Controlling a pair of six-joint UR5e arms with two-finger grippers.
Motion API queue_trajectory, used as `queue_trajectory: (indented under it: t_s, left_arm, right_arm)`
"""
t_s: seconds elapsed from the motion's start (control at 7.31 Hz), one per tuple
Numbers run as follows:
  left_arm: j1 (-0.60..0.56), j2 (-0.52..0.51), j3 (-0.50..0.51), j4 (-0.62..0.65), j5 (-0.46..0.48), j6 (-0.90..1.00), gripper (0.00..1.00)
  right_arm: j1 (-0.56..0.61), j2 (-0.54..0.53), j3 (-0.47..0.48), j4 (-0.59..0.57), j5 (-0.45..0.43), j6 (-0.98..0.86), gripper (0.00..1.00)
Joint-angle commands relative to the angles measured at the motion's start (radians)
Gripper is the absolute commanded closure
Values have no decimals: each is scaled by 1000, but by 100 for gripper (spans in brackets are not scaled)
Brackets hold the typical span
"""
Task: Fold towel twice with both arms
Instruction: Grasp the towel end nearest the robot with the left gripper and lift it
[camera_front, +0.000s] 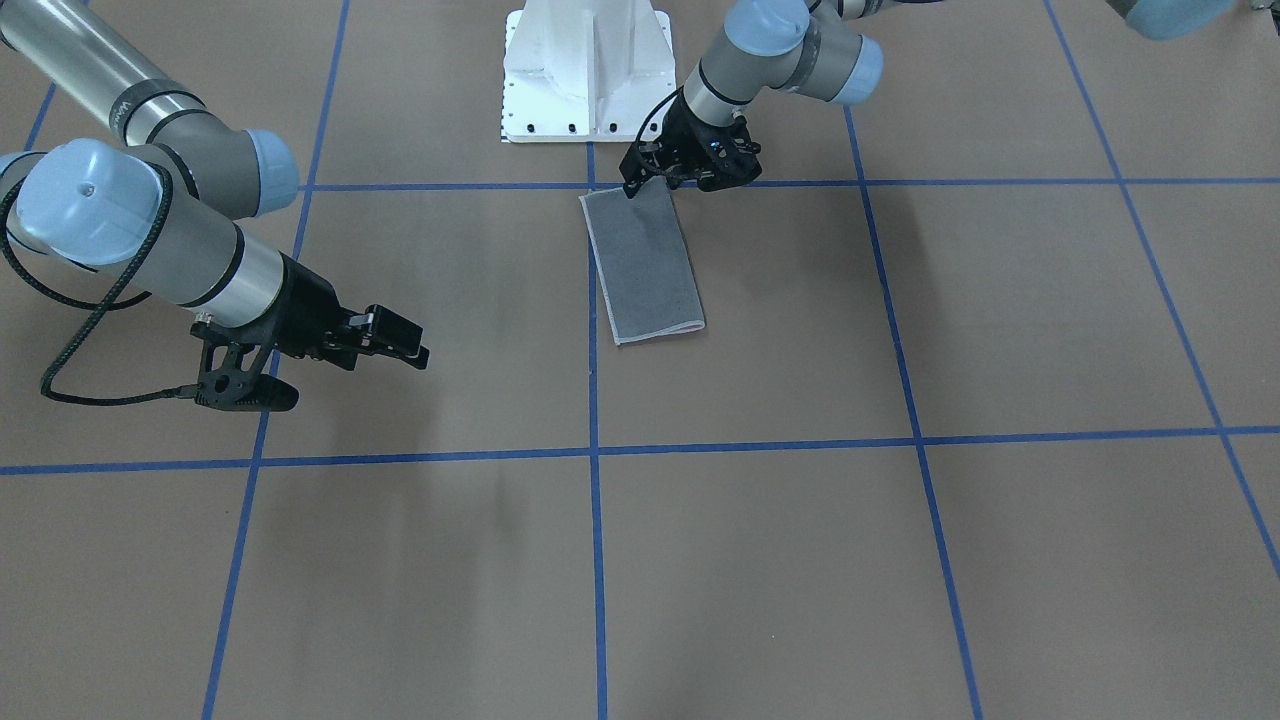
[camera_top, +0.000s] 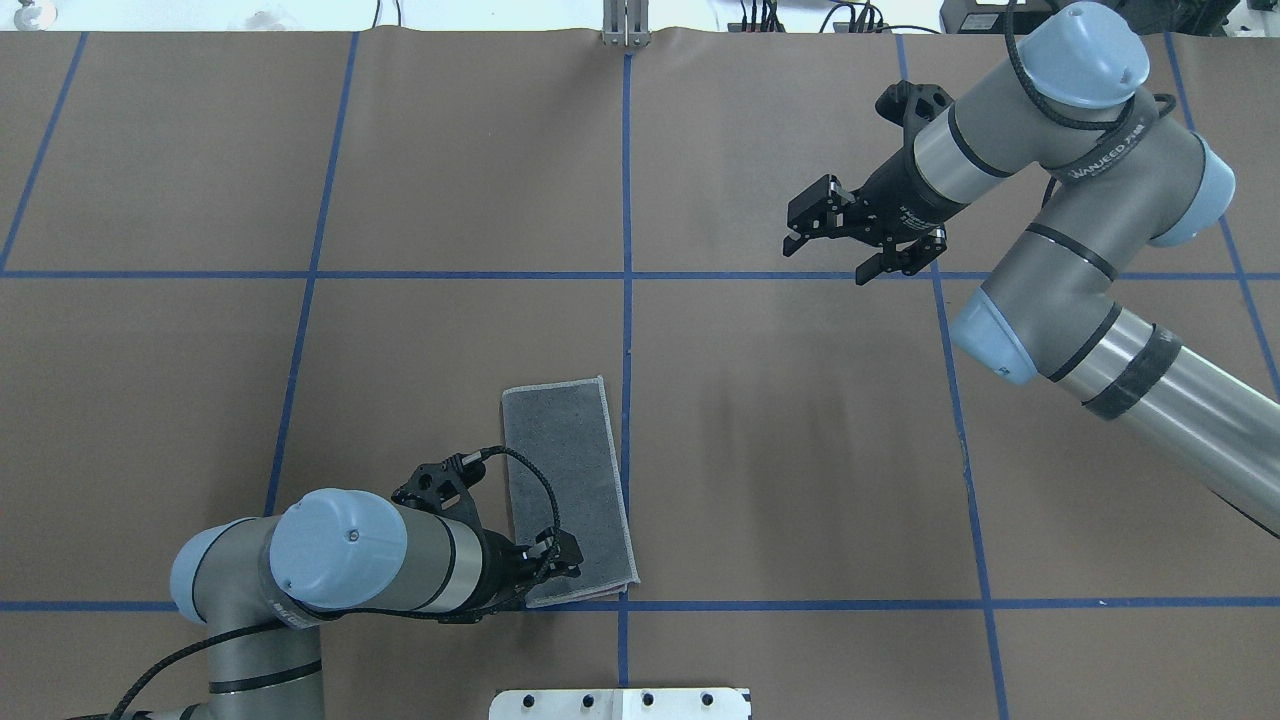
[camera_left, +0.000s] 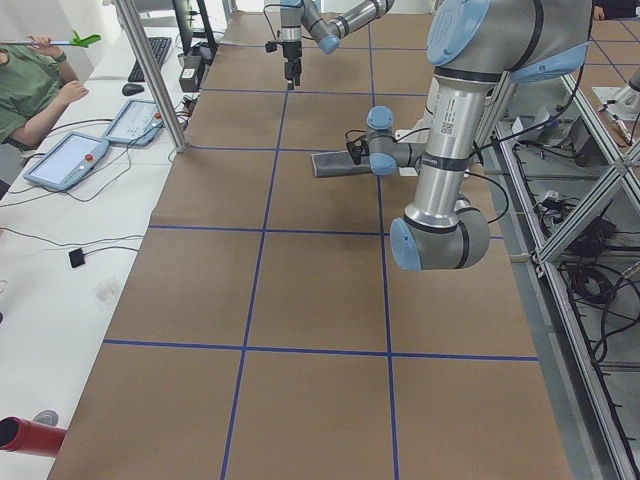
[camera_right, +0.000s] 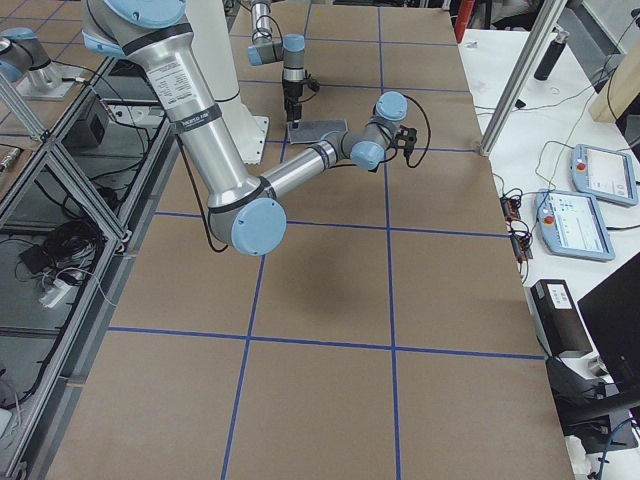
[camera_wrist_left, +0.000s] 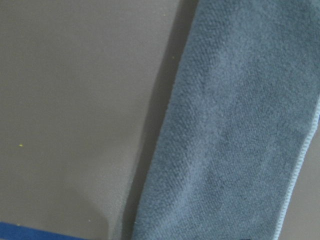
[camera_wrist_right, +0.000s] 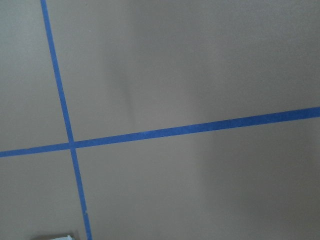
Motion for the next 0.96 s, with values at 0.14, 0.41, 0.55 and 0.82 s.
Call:
queue_trajectory:
  t_s: [0.14,0.41,0.55,0.82]
  left_arm:
    - [0,1,-1,0,0,0,64]
    - [0,1,-10,0,0,0,99]
    - [0,-1,-16,0,0,0,100]
    - [-4,-4,-36,2,-1,0,100]
  right_arm:
    - [0,0,-2,0,-2,0,0]
    - [0,0,-3,0,-3,-2,0]
    - [0,-2,-3,0,-3,-2,0]
    - [0,-2,-5,0,-3,-2,0]
